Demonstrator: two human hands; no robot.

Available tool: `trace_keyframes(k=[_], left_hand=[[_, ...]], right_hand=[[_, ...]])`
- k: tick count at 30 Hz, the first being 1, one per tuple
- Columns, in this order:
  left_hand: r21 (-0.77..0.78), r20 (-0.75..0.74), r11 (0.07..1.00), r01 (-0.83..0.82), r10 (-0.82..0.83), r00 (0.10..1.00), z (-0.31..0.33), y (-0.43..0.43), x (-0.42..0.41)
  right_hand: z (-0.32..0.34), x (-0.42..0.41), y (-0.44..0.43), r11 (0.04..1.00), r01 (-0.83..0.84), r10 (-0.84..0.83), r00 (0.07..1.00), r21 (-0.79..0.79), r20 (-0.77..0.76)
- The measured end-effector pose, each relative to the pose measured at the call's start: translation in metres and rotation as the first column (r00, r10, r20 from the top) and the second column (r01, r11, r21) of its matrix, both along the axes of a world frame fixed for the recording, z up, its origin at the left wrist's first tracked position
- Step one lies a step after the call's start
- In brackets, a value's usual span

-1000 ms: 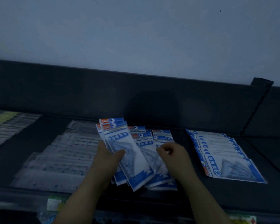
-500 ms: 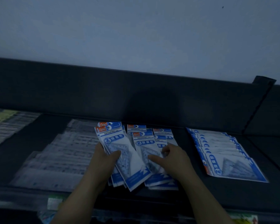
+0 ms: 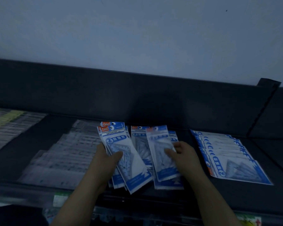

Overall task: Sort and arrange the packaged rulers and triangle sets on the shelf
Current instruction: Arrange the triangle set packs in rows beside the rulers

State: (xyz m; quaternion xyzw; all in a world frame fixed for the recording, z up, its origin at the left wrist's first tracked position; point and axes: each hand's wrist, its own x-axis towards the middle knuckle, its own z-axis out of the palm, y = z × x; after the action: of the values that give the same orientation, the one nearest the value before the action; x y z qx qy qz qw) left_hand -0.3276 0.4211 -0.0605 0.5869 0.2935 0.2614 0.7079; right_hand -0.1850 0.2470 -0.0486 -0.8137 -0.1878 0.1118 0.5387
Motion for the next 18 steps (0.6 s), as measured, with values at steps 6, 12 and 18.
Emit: trace_keyframes(k=[6, 12, 18], left_hand=[[0.001, 0.112, 0.981, 0.193, -0.192, 0.975, 0.008, -0.023, 0.007], [0.079, 0.012, 0.995, 0.056, -0.057, 0.998, 0.0, -0.013, 0.006], [0.078, -0.032, 0.994, 0.078, -0.075, 0.997, -0.006, -0.009, 0.01]], right_hand=[[0.012, -0.024, 0.012, 0.971, -0.169, 0.188, 0.977, 0.171, -0.104], [-0.016, -0.008, -0.006, 0.92, 0.089, 0.017, 0.964, -0.381, 0.266], [-0.017, -0.004, -0.011, 0.966, -0.036, 0.059, 0.995, -0.258, 0.082]])
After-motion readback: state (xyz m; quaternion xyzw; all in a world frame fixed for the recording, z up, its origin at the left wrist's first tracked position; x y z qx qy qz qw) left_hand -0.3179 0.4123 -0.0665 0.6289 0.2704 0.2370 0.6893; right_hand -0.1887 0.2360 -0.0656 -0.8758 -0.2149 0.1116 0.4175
